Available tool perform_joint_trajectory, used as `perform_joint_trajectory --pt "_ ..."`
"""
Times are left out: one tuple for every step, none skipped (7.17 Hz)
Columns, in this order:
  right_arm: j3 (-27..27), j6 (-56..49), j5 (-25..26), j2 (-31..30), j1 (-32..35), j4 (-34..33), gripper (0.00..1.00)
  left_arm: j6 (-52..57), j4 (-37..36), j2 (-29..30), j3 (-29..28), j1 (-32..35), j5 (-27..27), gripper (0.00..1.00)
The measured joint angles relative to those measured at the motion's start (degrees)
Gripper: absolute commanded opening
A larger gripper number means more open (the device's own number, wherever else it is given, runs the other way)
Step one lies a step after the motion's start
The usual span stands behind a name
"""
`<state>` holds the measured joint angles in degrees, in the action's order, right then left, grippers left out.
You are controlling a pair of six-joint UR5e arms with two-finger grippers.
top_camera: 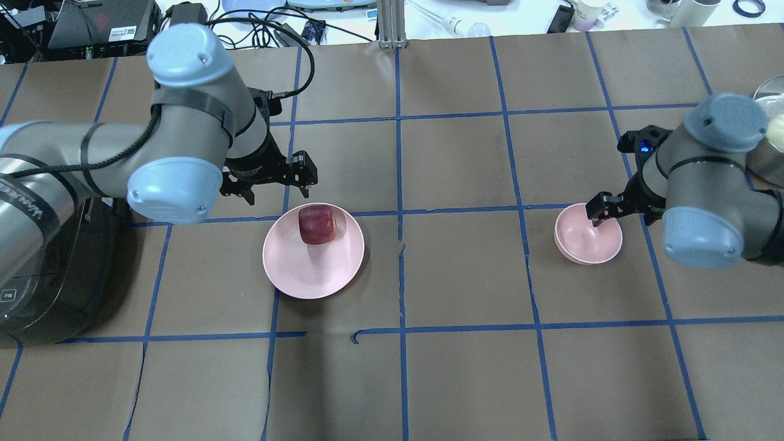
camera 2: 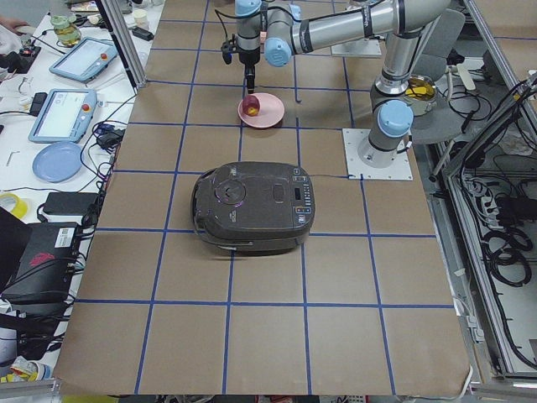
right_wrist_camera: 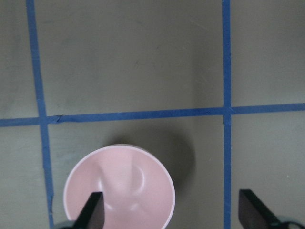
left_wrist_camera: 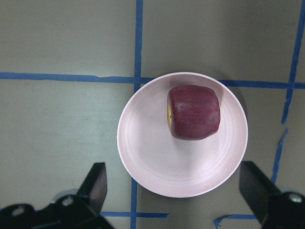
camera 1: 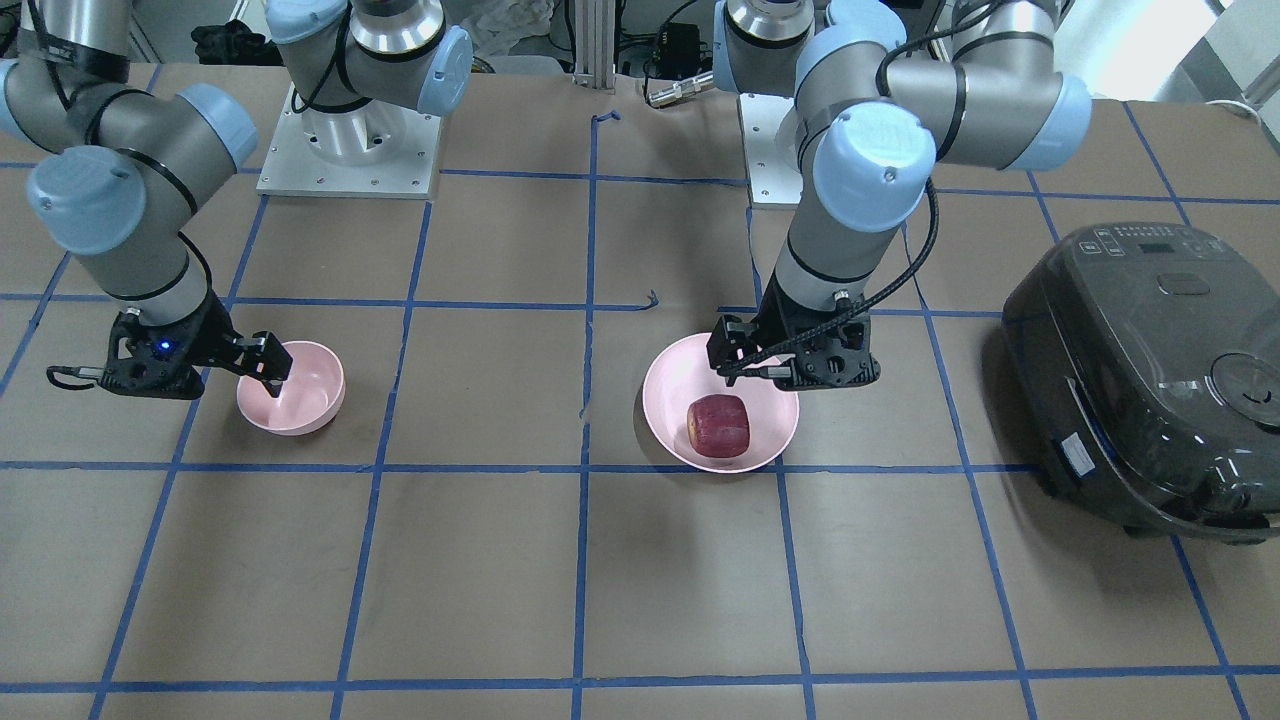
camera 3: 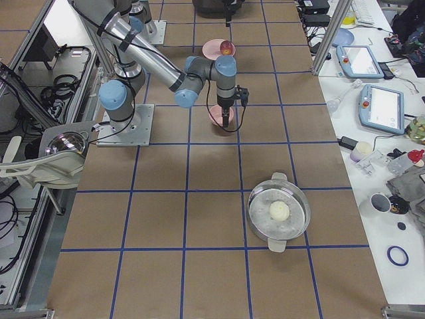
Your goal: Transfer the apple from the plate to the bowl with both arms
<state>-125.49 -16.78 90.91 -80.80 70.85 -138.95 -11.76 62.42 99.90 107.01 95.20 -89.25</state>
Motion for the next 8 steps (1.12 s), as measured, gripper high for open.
perform_joint_trajectory --pt "-1.52 -0.12 0.00 1.67 -0.13 -3.54 0.15 -1.09 -3.34 1.86 1.28 0.96 0.14 1.00" --pt "-1.95 -0.17 0.05 2.39 -0.15 -4.95 0.00 -1.04 -4.96 3.42 1.56 2.03 0.03 1.00" --pt "-1.94 -0.18 0.12 2.58 -0.17 -5.33 0.00 -0.95 -5.85 4.91 1.56 2.57 -0.06 1.00" --pt "-1.69 -0.18 0.26 2.63 -0.18 -5.33 0.00 -0.95 -6.80 6.42 1.55 2.79 -0.11 1.00" --pt "-1.35 -0.19 0.42 2.61 -0.18 -5.24 0.00 -1.11 -7.99 7.80 1.54 2.87 -0.12 1.00" --pt "-1.05 -0.19 0.36 2.55 -0.18 -5.12 0.00 -1.40 -9.16 9.02 1.59 2.96 -0.13 0.96" --pt "-0.67 -0.19 0.07 2.47 -0.13 -4.97 0.00 -1.57 -9.88 10.04 1.71 3.01 -0.13 0.77" --pt "-0.03 0.01 -1.40 2.45 0.15 -4.22 0.00 -1.62 -10.21 10.89 1.78 3.07 -0.15 0.58"
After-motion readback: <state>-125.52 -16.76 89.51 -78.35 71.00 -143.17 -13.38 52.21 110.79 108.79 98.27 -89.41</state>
